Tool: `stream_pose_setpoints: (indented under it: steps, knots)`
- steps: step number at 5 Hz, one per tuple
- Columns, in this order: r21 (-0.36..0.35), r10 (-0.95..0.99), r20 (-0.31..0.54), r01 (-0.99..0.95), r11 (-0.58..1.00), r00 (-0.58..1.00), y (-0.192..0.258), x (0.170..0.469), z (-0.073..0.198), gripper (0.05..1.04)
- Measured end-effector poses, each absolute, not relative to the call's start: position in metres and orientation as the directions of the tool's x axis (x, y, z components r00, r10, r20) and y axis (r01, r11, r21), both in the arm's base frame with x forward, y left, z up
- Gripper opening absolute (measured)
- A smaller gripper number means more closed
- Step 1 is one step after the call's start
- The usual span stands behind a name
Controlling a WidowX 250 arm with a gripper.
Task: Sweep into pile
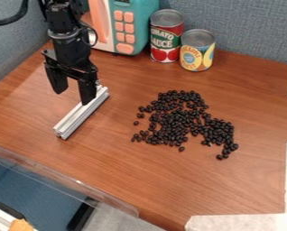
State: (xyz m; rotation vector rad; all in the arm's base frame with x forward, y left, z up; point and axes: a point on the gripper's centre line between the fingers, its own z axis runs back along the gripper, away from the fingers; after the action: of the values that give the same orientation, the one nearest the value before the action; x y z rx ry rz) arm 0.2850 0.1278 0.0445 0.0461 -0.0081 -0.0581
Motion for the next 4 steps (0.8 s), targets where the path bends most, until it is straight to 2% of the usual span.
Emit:
stream_pose_setpoints:
  steps: [1,2,3,4]
  knots:
    - [0.03,-0.056,-0.018,0.056,0.998,0.998,0.126,0.283,0.035,1.001]
    - [0.017,-0.067,0.003,0.067,0.998,0.998,0.127,0.283,0.027,1.001]
    - [-0.008,-0.085,0.068,0.086,0.996,0.994,0.127,0.276,0.012,1.001]
    - [0.026,-0.077,0.104,0.075,0.997,0.992,0.127,0.276,0.005,1.001]
